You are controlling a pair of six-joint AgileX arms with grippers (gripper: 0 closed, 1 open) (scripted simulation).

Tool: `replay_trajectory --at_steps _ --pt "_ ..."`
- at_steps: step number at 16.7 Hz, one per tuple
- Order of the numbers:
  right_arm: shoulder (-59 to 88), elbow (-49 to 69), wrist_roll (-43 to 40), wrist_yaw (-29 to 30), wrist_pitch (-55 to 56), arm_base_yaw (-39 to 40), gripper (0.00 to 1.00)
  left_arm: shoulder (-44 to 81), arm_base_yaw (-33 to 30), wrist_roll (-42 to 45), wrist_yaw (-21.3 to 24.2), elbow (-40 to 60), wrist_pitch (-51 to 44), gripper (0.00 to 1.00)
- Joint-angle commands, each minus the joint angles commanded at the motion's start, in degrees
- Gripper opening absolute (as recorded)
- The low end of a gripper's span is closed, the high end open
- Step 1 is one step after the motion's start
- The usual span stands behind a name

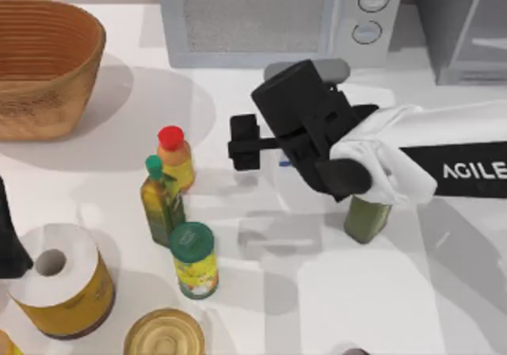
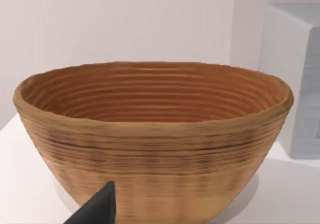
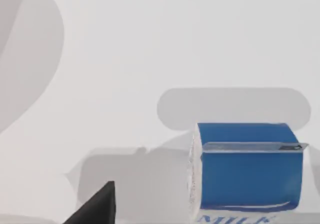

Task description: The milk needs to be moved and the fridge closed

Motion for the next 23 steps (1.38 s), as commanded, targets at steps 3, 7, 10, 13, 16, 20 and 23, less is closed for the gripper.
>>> replay_trajectory --at_steps 3,7,10,13,16,20,23 --pt "0.7 1.1 -0.5 -0.4 0.1 -0.7 1.0 0.0 0.0 0.0 0.0 0.0 0.0 1.0" --pt "4.0 3.2 -1.7 -1.5 1.6 -2.4 1.0 0.0 0.0 0.0 0.0 0.0 0.0 1.0" --pt "7.0 4.5 -2.0 -1.8 3.4 -2.9 1.0 0.0 0.0 0.0 0.0 0.0 0.0 1.0" --pt "7.7 4.8 -2.0 -1.8 3.8 -2.9 1.0 0.0 0.0 0.0 0.0 0.0 0.0 1.0" --pt "7.7 4.8 -2.0 -1.8 3.8 -2.9 0.92 0.0 0.0 0.0 0.0 0.0 0.0 1.0" --pt "7.7 4.8 -2.0 -1.8 3.8 -2.9 0.62 0.0 0.0 0.0 0.0 0.0 0.0 1.0" --pt "7.7 4.8 -2.0 -1.8 3.8 -2.9 0.4 0.0 0.0 0.0 0.0 0.0 0.0 1.0"
